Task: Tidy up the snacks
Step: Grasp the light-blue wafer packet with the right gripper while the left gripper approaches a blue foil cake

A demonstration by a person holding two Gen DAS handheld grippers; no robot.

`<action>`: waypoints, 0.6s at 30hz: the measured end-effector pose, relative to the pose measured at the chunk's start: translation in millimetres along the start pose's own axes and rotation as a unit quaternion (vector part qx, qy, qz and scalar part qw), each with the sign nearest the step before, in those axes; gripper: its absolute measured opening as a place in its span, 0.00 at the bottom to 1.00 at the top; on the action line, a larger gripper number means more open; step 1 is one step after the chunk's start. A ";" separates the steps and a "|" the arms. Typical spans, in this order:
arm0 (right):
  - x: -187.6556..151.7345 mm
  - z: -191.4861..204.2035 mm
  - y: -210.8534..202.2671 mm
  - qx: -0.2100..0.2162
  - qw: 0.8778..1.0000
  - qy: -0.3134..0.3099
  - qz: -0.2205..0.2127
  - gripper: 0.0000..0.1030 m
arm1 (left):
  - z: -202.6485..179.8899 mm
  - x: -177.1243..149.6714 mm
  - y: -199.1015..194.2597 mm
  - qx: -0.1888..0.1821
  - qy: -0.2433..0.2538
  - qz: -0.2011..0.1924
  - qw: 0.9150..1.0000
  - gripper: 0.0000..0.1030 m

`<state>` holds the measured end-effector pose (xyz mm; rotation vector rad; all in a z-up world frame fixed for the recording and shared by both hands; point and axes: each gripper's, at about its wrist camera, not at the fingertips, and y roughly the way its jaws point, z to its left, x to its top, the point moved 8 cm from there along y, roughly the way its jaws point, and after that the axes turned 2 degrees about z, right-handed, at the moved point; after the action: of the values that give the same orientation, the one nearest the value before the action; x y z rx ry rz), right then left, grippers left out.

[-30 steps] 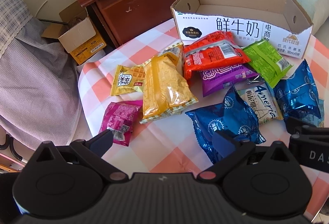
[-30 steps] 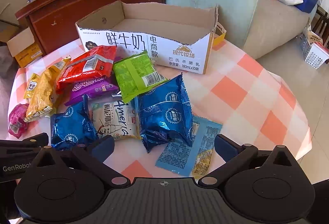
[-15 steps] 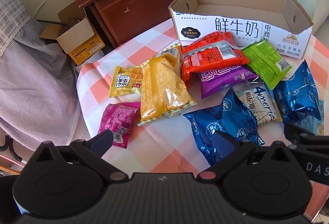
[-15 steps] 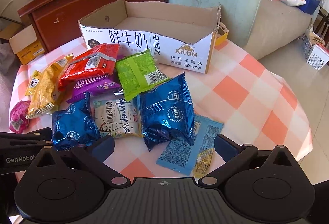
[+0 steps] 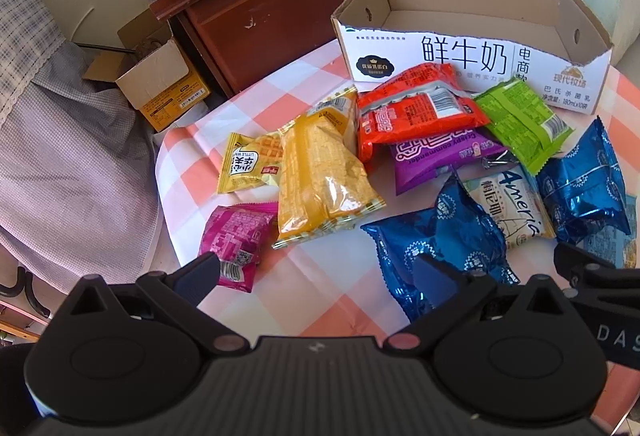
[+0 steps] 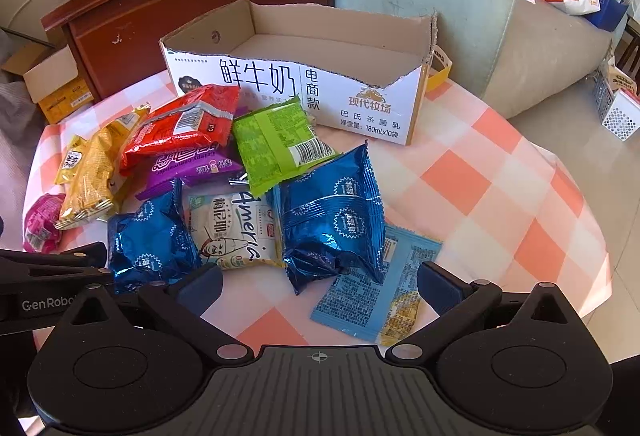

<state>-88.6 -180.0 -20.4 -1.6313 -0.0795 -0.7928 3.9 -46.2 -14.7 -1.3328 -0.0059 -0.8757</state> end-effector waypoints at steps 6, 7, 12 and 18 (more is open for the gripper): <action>1.2 -0.5 -0.9 -0.005 1.000 -0.001 -0.005 1.00 | -0.2 -0.5 -1.8 0.007 0.003 -0.003 1.000 0.99; 1.2 -0.8 -1.1 -0.005 1.000 -0.001 -0.005 1.00 | -0.5 -0.3 -2.1 0.008 0.004 -0.004 1.000 0.99; 1.4 -1.4 -1.4 -0.006 1.000 0.002 -0.006 1.00 | -0.6 -0.3 -3.1 0.010 0.004 -0.005 1.000 0.99; 1.8 -1.6 -1.6 -0.007 1.000 0.001 -0.008 1.00 | -0.5 -0.4 -4.0 0.012 0.005 -0.006 1.000 0.98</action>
<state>-88.7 -181.7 -18.2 -1.6454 -0.0866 -0.8086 1.2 -46.3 -11.7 -1.3070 -0.0162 -0.8893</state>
